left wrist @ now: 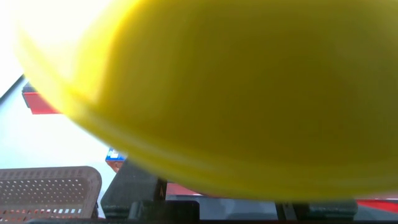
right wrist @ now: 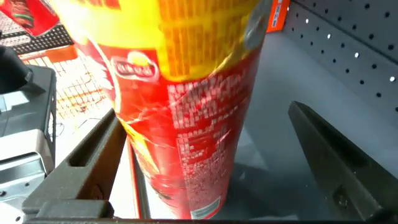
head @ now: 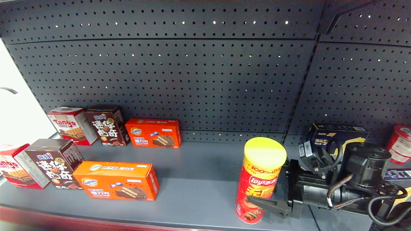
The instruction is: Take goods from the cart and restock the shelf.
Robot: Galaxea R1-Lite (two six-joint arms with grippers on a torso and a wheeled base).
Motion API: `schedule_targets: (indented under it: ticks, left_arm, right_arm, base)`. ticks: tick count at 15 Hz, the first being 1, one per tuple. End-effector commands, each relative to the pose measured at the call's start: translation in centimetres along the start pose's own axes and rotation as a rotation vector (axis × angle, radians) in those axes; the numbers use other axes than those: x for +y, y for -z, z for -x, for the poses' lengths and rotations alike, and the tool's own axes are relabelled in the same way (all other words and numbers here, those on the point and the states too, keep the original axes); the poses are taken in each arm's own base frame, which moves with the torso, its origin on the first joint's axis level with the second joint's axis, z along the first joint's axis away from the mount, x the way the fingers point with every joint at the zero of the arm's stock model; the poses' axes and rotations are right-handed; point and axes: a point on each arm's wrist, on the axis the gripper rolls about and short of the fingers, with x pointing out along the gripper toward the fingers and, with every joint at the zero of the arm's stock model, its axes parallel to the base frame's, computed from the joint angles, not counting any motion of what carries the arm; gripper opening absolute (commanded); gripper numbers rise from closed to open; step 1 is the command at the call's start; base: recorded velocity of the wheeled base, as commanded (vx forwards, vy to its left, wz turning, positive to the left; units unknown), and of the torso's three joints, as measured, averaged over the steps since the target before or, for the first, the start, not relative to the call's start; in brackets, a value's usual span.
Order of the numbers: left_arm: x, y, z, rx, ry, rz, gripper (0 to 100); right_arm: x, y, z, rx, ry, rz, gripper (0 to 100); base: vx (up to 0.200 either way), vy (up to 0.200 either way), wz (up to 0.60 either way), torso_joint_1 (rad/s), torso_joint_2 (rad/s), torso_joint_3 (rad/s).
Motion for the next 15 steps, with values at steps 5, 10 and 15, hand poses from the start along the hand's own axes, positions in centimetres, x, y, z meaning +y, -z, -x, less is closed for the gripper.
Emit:
schedule_targets:
  ticks: [5,10,15]
  left_arm:
    - [0.0,-0.2,0.1,-0.01,-0.003,0.0,0]
    - [0.0,-0.2,0.2,-0.012,-0.001,0.0,0]
    - [0.0,-0.3,0.2,-0.015,-0.001,0.0,0]
  right_arm:
    - [1.1,-0.9,0.8,-0.027,-0.014,0.023,100]
    - [1.5,-1.7,1.5,-0.049,-0.009,0.041,100]
    - [2.6,-2.7,3.2,-0.085,0.003,0.069,100]
  base:
    - [0.0,0.0,0.0,0.0,0.0,0.0]
    - [0.0,0.0,0.0,0.0,0.0,0.0]
    - [0.0,0.0,0.0,0.0,0.0,0.0]
